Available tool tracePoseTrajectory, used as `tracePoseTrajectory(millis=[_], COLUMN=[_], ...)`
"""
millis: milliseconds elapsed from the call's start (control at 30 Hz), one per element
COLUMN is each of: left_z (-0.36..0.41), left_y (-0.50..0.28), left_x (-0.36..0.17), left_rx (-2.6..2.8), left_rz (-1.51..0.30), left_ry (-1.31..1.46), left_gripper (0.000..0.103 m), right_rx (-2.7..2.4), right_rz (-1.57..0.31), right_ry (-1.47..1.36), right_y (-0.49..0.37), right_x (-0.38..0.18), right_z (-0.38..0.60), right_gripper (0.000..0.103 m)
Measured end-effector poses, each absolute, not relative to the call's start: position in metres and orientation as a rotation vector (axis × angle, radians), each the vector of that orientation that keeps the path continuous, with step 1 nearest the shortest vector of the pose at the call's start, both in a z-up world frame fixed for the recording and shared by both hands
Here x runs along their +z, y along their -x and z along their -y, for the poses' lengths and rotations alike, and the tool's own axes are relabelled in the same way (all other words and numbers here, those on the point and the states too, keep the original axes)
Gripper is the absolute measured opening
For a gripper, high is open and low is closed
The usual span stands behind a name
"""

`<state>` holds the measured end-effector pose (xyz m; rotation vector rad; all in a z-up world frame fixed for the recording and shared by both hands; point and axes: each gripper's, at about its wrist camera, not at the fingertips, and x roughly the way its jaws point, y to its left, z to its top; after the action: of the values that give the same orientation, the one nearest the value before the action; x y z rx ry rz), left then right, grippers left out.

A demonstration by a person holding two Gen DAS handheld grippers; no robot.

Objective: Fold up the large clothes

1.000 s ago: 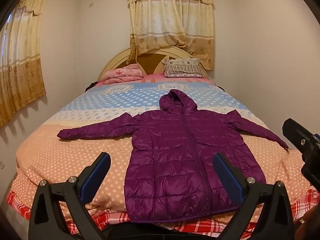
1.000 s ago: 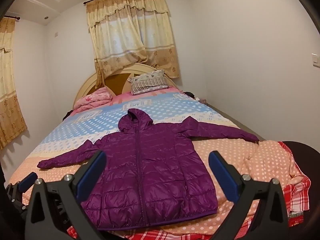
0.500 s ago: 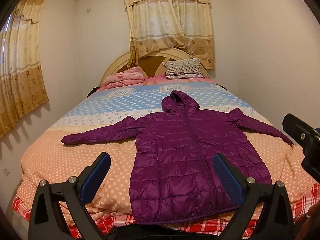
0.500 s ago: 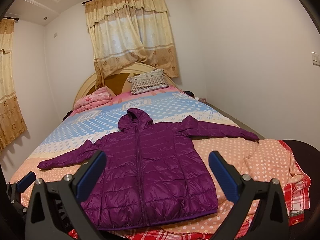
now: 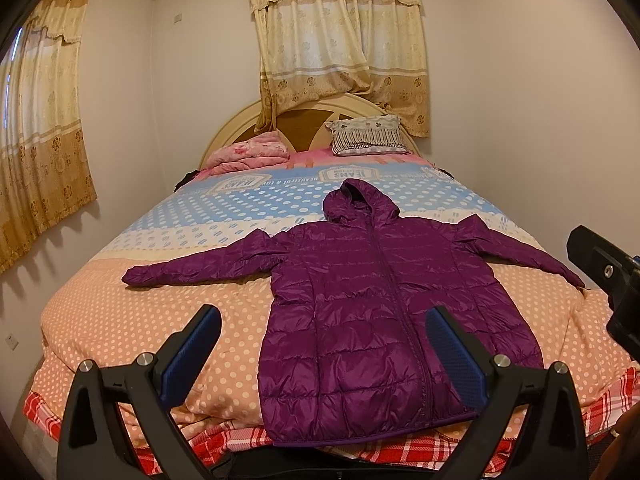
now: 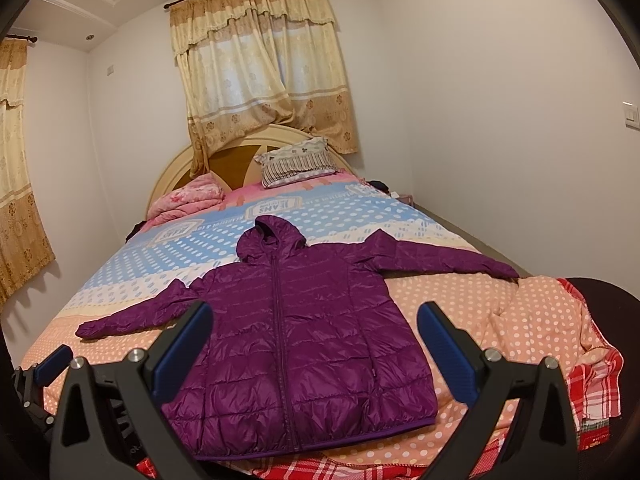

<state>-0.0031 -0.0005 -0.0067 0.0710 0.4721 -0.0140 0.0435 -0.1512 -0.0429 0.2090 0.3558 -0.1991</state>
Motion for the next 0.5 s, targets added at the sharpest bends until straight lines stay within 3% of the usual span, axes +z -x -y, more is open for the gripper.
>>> tracePoseTrajectory(millis=[500], left_z=[0.0012], left_y=[0.0034], left_x=[-0.0082], left_rx=[-0.014], left_rz=[-0.474], left_ry=[-0.069], left_gripper=[0.102], right_rx=[-0.2], right_rz=[-0.357], right_ry=[-0.21], right_y=[-0.0441], right_x=[-0.0437], right_z=[0.1506], right_gripper=[0.103])
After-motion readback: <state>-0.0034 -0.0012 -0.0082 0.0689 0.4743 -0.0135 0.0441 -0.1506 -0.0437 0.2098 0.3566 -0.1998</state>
